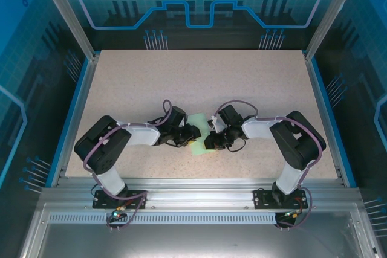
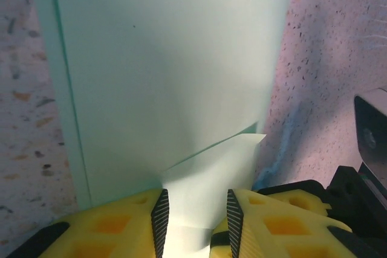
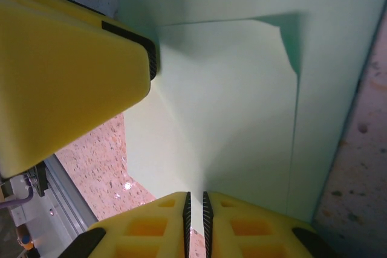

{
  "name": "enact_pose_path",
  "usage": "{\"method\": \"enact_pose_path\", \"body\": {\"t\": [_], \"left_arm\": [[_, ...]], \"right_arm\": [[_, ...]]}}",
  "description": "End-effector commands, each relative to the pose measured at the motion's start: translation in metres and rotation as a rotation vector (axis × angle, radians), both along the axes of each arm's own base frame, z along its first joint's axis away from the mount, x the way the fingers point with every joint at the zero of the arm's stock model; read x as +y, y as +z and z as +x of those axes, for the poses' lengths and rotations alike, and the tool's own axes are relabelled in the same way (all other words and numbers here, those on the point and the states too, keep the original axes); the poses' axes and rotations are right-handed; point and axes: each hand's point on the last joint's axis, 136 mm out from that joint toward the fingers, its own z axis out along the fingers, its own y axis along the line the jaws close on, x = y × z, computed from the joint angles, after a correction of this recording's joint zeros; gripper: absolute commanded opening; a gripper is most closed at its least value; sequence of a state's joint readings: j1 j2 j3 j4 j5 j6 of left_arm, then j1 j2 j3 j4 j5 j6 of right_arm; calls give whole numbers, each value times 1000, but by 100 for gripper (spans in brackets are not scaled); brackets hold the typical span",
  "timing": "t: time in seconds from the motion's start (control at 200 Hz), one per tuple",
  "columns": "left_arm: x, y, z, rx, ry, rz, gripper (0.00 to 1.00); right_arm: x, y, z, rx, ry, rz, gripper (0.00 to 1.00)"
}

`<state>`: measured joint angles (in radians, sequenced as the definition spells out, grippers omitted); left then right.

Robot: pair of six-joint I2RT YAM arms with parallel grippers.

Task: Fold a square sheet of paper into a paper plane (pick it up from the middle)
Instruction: Fold the triangle a second time at the center of the table.

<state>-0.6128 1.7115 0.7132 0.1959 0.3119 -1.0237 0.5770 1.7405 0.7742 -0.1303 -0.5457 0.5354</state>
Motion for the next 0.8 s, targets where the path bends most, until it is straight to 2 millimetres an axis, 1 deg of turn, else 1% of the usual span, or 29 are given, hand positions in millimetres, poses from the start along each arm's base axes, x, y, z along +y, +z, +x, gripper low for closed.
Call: {"method": "enact_pose_path", "body": {"t": [0.0,0.055,0.155,0.275,0.35,0.5,0.61,0.7,0.795], "left_arm": [[13,-25,-11,37,7,83,34],[24,-32,-13,42,23,136,34],[40,-38,-14,41,52,194,34],[55,-34,-7,26,82,228,34],[60,-29,-2,13,89,230,34],[59,-22,5,-3,69,233,34],[55,-15,9,-14,62,216,34],[52,-4,10,-32,60,192,34],[50,14,12,-64,61,170,35]], "right_arm": [[-27,-21,-15,82,-40,-135,16],[-28,-21,-17,80,-38,-138,16],[-30,-21,-19,80,-34,-146,16],[-32,-19,-22,79,-33,-145,16],[-34,-18,-23,76,-36,-147,17],[-36,-9,-24,62,-49,-128,19],[-39,4,-22,41,-66,-107,21],[-42,16,-18,16,-85,-82,22],[-52,24,-10,-13,-125,-90,28]]}}
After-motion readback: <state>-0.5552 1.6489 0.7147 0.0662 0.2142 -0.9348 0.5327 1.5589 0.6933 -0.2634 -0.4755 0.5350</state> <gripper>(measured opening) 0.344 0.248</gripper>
